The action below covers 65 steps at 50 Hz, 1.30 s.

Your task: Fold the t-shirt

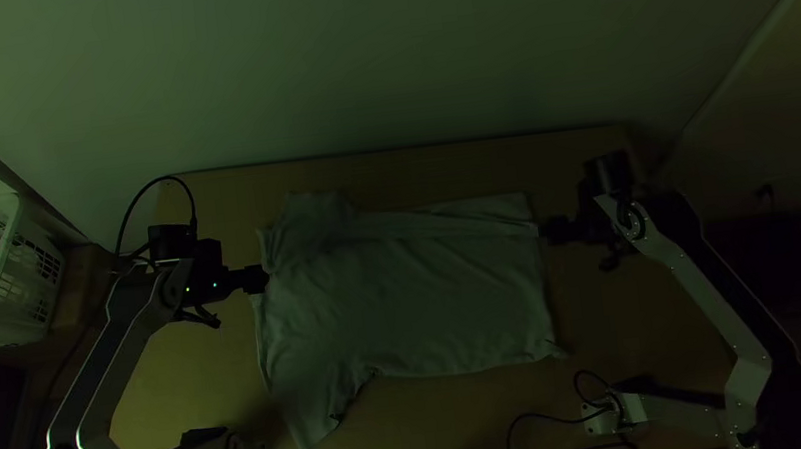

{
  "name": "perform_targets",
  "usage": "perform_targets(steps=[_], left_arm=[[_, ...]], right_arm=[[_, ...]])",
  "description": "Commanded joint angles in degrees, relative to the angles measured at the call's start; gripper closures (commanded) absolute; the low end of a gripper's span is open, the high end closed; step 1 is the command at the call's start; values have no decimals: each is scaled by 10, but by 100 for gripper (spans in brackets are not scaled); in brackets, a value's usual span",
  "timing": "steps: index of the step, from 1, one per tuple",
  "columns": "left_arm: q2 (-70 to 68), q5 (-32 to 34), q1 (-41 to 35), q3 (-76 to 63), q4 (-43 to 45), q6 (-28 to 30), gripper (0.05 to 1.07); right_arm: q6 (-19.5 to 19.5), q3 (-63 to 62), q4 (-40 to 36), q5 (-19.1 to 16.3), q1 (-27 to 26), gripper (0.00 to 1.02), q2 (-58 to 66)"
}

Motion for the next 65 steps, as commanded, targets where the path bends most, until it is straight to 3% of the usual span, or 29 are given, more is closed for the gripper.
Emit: perform_targets(steps=[1, 10, 18, 29, 51, 65], left_arm=[[-57, 1, 4, -19, -49, 46, 10], [-98, -32, 1, -55, -136, 81, 10], [-114, -60, -7, -93, -174, 101, 10], [-112, -62, -14, -143, -172, 110, 10], [-48, -85, -66, -150, -193, 121, 10], [1, -91, -97, -150, -214, 136, 10]], right_arm=[[16, -31, -24, 6, 3, 29, -45], [33, -60, -84, 6, 28, 29, -83], [38, -89, -117, 5, 90, 30, -111], [103, -160, -120, 1, 169, 30, -163], [110, -265, -120, -23, 182, 30, -178], [110, -309, -74, -38, 177, 30, -157]])
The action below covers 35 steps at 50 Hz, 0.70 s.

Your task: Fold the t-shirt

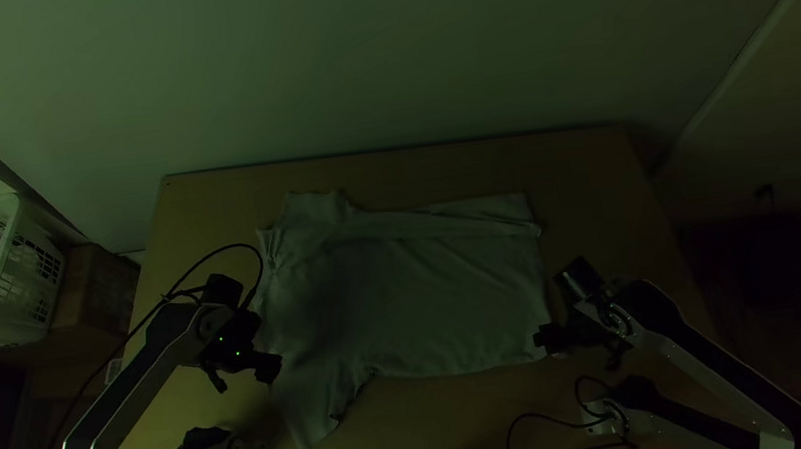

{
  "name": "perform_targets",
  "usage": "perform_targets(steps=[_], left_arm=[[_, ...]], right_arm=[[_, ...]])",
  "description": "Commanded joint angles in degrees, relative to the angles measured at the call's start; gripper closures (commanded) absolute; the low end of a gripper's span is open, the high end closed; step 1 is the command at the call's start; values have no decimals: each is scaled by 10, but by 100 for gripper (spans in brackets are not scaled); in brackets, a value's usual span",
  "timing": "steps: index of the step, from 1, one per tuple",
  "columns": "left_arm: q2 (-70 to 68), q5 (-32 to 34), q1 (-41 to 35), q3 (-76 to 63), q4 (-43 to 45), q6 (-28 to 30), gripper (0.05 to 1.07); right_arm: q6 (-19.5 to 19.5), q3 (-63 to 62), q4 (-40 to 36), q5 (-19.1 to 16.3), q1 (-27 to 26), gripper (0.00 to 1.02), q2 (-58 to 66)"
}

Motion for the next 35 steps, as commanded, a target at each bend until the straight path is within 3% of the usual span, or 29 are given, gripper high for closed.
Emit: perform_targets(steps=[1, 18, 30, 35], left_arm=[[27, -4, -8, -8, -14, 15, 10], [52, -6, -24, -1, -71, 48, 10], [86, -5, -45, 10, -57, 33, 10], [101, -5, -63, 11, -45, 20, 10]], right_arm=[[11, -24, 13, -7, 0, 30, 18], [7, -33, 44, -26, 0, 30, 68], [6, -40, 57, -35, 4, 30, 91], [2, -48, 72, -41, 4, 38, 100]])
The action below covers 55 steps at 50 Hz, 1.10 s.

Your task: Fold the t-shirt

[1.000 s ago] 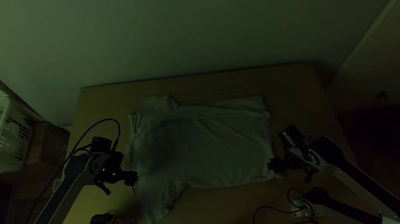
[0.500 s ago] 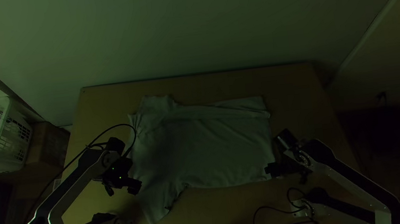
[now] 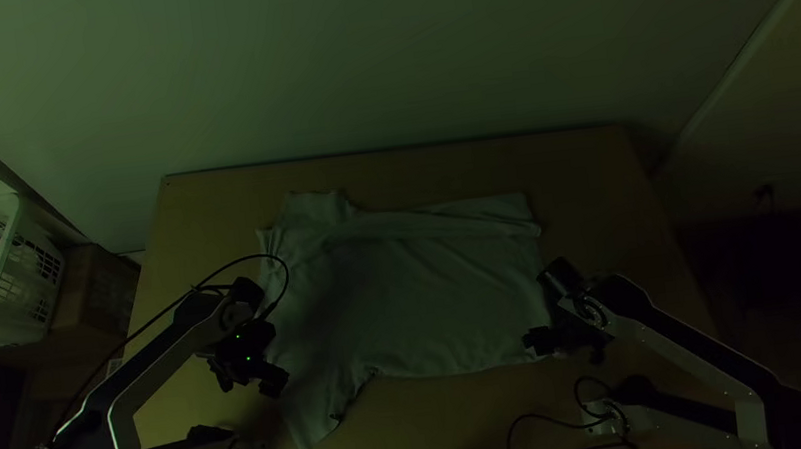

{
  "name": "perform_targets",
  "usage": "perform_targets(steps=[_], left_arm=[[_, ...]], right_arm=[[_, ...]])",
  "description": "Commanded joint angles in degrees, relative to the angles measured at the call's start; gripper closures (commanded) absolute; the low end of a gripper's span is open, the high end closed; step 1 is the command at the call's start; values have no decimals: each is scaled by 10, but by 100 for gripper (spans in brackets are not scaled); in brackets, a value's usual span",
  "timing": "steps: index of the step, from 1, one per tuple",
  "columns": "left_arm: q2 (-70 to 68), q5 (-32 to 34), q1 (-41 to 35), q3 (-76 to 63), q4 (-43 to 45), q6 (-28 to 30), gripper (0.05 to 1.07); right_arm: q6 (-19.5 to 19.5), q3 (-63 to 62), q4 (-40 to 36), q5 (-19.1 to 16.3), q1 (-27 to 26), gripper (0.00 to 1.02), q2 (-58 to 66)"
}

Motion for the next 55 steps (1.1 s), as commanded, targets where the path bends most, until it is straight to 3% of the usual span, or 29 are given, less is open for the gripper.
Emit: perform_targets(steps=[1, 8, 13, 18, 21, 31, 40, 55], left_arm=[[20, -1, -18, 9, 5, -14, 10], [34, -1, -52, 12, 14, -42, 12], [37, -1, -70, 15, 18, -53, 22], [36, -1, -79, 14, 18, -57, 42], [33, -1, -83, 15, 19, -58, 58], [17, 1, -88, 13, 31, -53, 105], [-2, 2, -64, 29, 29, -44, 104], [-23, 5, 37, 93, 22, 0, 104]], right_arm=[[1, -22, 14, -7, 4, 38, 16], [1, -29, 26, -18, 3, 38, 31], [-2, -31, 27, -24, 0, 39, 45], [-4, -32, 28, -24, 5, 50, 50], [-5, -34, 28, -25, 7, 51, 55], [-28, -25, 28, -25, 19, 99, 48], [-27, -14, 23, -25, 21, 100, 16], [-33, 15, -5, -18, 9, 100, -25]])
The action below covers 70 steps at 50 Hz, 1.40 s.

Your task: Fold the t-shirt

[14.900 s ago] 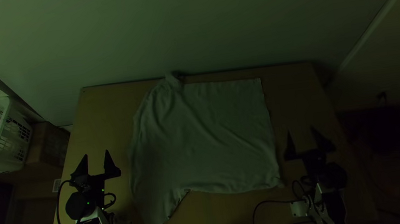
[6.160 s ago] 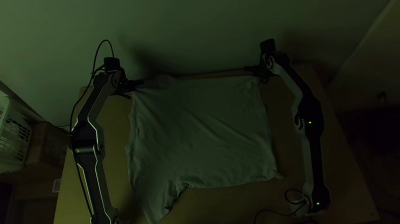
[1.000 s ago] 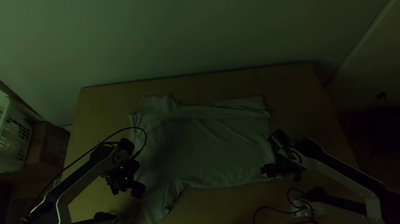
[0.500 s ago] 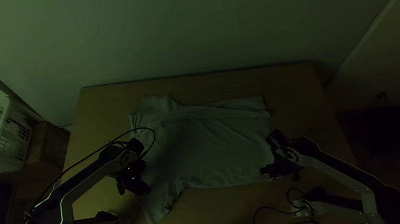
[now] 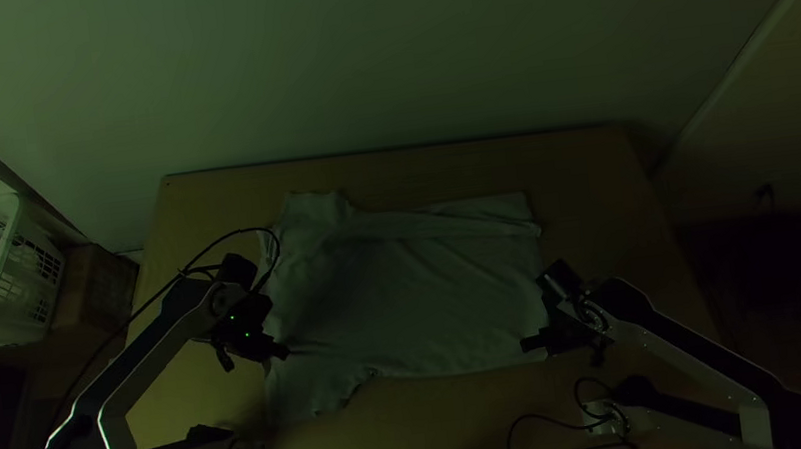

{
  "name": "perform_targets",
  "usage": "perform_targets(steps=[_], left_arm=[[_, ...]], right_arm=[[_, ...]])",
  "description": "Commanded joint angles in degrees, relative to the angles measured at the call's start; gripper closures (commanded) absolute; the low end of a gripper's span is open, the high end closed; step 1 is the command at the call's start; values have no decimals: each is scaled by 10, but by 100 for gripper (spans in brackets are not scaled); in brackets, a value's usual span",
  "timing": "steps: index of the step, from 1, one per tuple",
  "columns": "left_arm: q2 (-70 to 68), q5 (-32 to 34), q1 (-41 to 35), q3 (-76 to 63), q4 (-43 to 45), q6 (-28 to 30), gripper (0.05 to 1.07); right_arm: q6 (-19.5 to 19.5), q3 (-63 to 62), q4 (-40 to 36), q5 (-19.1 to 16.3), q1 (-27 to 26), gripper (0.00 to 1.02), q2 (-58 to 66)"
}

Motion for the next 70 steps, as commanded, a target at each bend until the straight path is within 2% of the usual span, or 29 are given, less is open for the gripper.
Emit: perform_targets(steps=[1, 10, 21, 34, 70], left_arm=[[-16, 3, 24, 17, -13, 31, 104], [-21, 8, 49, 36, -14, 40, 104], [-17, 44, 73, 78, -11, 43, 104], [9, 55, 83, 136, -7, 39, 104], [179, 71, 108, 359, 13, 11, 104]], right_arm=[[-7, 15, -13, 5, -10, 100, -12], [-18, 44, -15, 12, -44, 100, -15], [-32, 89, -14, 28, -72, 100, -1], [-46, 137, 16, 30, -113, 100, 32], [-61, 276, 115, 30, -161, 100, 230]])
